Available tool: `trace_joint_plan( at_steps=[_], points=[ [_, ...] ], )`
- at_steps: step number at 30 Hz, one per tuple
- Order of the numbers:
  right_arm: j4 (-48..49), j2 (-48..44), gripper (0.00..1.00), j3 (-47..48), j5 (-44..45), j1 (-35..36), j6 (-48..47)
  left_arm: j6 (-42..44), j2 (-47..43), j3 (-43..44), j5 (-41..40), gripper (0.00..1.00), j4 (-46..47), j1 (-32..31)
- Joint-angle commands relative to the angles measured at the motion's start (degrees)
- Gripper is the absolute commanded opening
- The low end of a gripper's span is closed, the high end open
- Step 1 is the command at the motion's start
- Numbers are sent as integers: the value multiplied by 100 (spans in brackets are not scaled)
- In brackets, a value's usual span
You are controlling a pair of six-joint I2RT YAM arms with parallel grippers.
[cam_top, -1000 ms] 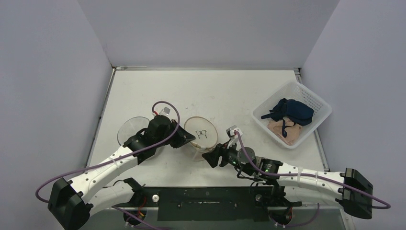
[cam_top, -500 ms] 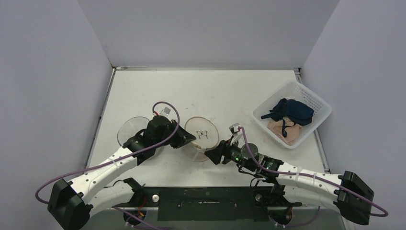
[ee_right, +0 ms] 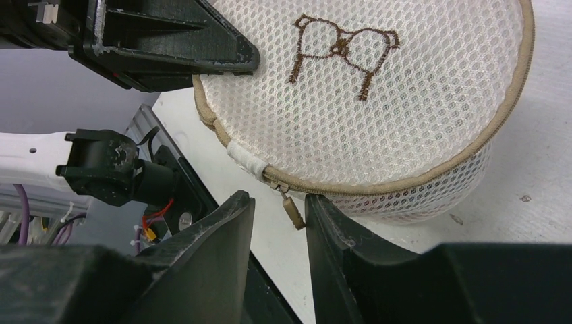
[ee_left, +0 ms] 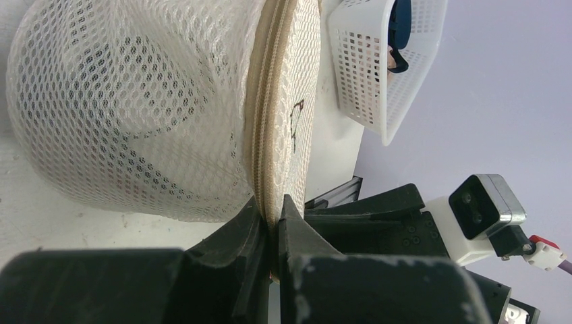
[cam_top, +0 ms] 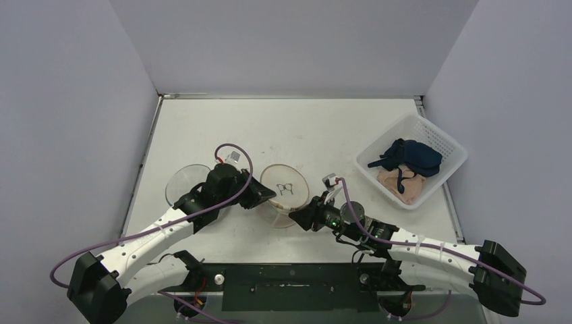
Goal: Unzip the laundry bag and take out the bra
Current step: Unzip the laundry bag at the center of the board.
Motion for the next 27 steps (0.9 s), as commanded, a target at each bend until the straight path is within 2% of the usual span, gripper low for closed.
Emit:
trace_joint_plan(
  at_steps=[1,16,27],
  points=[
    [354,-164,33,-41,-1,-80,21,27,-131,2,108,0,423,22],
    [219,-233,6,-68,18,-135,30,27,-114,-10,104,0,472,30],
    [-879,-720,5,-91,570,-126,-162,71,-93,-35,183,0,544,37]
  ],
)
